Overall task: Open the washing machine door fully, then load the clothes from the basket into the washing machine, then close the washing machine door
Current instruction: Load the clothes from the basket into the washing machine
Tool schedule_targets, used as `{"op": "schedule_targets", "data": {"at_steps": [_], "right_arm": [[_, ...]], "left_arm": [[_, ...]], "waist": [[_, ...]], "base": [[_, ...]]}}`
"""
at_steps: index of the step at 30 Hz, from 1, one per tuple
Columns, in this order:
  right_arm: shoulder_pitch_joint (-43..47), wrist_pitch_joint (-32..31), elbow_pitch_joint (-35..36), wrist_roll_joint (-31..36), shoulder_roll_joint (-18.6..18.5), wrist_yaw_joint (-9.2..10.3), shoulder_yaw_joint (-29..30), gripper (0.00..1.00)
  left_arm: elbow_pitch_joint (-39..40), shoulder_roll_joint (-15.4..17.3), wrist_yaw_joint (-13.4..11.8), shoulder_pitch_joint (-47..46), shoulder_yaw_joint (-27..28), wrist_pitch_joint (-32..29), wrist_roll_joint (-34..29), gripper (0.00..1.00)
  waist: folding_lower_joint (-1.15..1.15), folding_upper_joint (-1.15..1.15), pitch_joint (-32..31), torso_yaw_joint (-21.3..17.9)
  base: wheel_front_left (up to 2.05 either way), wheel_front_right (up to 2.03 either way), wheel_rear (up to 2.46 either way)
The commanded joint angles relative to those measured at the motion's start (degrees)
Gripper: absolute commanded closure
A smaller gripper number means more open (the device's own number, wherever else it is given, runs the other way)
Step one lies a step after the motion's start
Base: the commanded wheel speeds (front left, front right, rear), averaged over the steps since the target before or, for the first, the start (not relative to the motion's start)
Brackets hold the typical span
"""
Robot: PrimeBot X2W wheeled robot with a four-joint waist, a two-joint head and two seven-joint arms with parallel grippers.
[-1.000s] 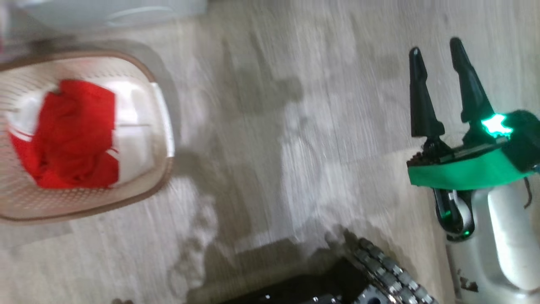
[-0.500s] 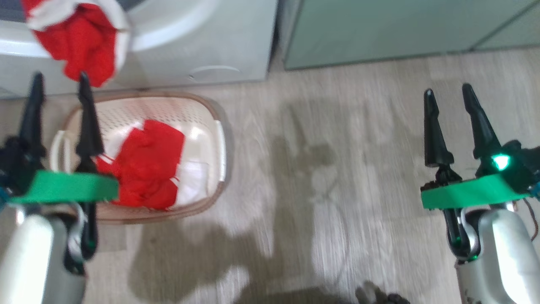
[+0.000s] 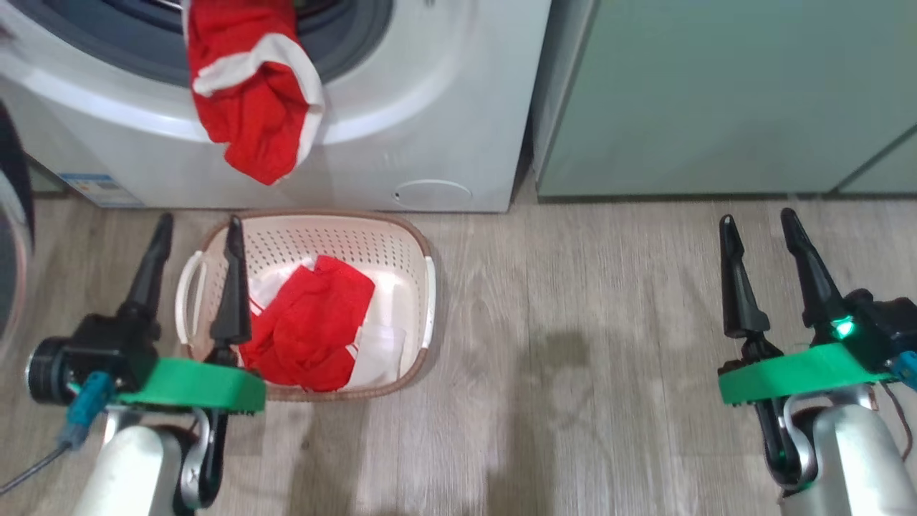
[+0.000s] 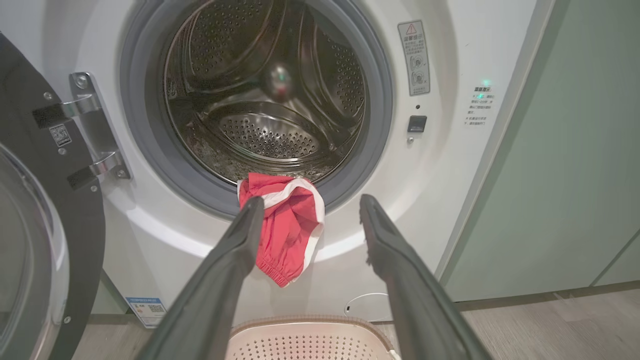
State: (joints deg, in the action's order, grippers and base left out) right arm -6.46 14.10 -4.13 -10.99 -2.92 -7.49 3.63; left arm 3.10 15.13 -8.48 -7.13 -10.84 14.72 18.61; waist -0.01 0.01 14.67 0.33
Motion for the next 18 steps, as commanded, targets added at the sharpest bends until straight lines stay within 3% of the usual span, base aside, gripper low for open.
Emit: {"op": "schedule_targets", "data": {"at_steps": [1,18], "right_arm": [[0.2,-0.3,2.0,0.6,0.0,0.00,-1.1,0.00],[1.0,-0.9,3.2,0.1,0.0,0.00,-1.4,0.00]], "left_arm": [[1.2,0.6,0.1,-0.6,2.0,0.3,-0.7,0.00],[-0.6,0.1,0.9,-0.8,2.0,0.1,-0.9,0.00]], "waist": [[0.01,-0.01,-1.1,0.5],[0.01,-0.01,-1.0,1.1]], "base": [[0.00,0.00,0.00],[0.00,0.00,0.00]]}}
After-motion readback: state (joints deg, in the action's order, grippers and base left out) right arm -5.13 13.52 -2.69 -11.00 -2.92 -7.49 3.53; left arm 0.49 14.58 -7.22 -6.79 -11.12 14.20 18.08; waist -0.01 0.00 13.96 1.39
